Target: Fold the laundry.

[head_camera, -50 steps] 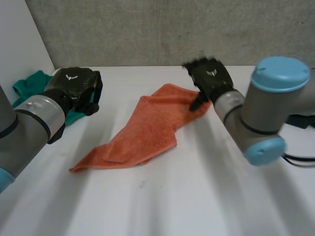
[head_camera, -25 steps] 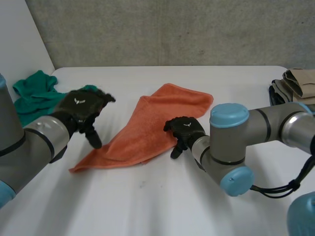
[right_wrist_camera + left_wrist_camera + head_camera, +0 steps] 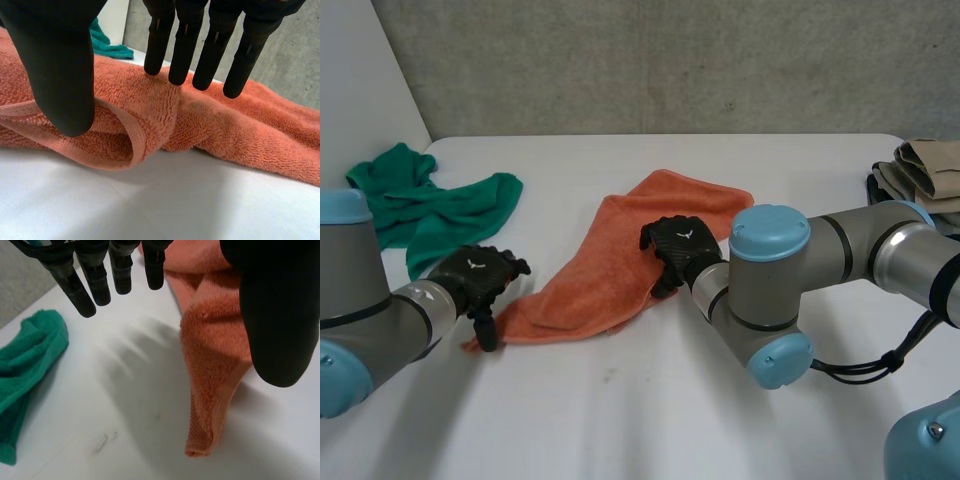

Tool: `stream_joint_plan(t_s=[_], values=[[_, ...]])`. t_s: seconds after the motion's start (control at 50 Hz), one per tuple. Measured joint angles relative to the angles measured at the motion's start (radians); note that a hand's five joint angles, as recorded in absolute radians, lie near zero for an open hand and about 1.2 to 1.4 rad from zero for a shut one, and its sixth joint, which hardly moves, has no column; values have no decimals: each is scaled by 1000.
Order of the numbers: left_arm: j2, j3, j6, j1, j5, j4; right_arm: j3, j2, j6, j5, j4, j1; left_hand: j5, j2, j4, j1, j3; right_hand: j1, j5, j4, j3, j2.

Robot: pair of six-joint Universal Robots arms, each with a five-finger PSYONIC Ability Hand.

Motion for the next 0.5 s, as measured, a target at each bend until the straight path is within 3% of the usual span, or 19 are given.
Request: stream_joint_plan(t_s=[0.12, 0.14, 0.22, 0.26, 0.28, 0.32, 0.34, 0.4, 0.5], values=[[-64, 38, 18, -5, -22, 3, -32, 20, -2, 7, 12, 9, 66, 88, 87, 89, 70, -50, -81, -59, -59, -56], [-71, 45, 21, -6, -26, 7, -40, 27, -4, 9, 14, 10, 280, 309, 302, 333, 286, -110, -133, -110, -117, -115], [-78, 65, 21, -12, -44, 36, -68, 53, -13, 19, 20, 15, 589, 611, 614, 659, 601, -210, -245, -221, -209, -204], [-75, 71, 17, -18, -52, 53, -86, 70, -19, 28, 23, 17, 852, 875, 878, 899, 862, -210, -249, -222, -209, -204], [-75, 72, 17, -19, -53, 55, -89, 73, -20, 29, 24, 17, 852, 875, 878, 899, 862, -209, -249, -221, -208, -203], [-71, 78, 12, -30, -65, 71, -104, 86, -24, 36, 29, 18, 932, 966, 969, 933, 950, 43, -3, 15, 21, 50], [-69, 82, 10, -36, -72, 77, -109, 90, -25, 40, 32, 17, 935, 976, 982, 933, 963, 243, 225, 248, 255, 270], [-64, 88, 5, -47, -85, 79, -110, 87, -25, 46, 41, 16, 935, 980, 985, 933, 966, 413, 459, 488, 486, 489], [-15, 93, -15, -63, -95, 65, -62, 9, -23, 61, 50, 3, 935, 981, 985, 933, 966, 445, 533, 592, 579, 548]])
